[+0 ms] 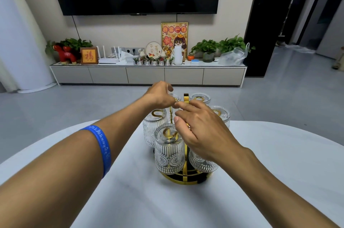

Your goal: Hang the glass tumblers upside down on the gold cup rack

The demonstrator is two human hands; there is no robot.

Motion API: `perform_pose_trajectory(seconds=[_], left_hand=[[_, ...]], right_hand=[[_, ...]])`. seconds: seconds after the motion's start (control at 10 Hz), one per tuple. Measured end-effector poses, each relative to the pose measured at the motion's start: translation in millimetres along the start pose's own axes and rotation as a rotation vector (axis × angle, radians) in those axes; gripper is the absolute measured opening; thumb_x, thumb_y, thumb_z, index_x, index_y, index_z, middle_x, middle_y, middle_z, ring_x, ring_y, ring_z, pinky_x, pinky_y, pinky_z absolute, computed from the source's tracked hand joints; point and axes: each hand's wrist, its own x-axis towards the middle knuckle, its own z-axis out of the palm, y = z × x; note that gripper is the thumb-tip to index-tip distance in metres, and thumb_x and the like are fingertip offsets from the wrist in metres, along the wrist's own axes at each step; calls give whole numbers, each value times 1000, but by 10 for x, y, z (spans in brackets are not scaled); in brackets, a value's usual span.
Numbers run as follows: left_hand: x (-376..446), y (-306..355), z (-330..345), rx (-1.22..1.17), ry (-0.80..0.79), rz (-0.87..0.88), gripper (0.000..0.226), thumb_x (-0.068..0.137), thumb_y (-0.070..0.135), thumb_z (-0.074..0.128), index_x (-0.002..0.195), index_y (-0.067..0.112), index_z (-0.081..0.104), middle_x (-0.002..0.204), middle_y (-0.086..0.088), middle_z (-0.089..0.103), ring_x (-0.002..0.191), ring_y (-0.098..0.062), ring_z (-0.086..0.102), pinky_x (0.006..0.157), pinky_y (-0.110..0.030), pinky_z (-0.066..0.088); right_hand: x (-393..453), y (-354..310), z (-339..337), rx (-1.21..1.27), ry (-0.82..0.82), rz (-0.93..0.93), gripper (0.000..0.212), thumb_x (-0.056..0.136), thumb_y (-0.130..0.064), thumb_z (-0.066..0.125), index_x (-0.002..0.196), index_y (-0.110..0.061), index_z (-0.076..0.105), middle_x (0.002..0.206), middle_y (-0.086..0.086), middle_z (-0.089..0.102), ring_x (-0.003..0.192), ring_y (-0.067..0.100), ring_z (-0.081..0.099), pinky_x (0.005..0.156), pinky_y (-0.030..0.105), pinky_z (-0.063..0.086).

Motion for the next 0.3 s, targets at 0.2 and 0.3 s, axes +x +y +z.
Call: perform_pose_trajectory(seconds=[0.2,0.3], left_hand=[[-66,-28,-1,-81,-43,-22,74,74,17,80,140,10,47,142,-15,52,126,-31,51,103,-42,45],[-165,2,-84,-172,-14,-23,85,76,26,80,147,14,35,151,-14,41,133,-33,43,107,-44,40]], right_hand=[[9,-13,22,22,10,5,54,93,-43,24,98,-13,67,142,3,54,127,22,40,101,38,35],[-29,-42,-2,42,24,24,50,95,-46,29,122,-19,61,148,0,47,136,23,34,110,41,29]])
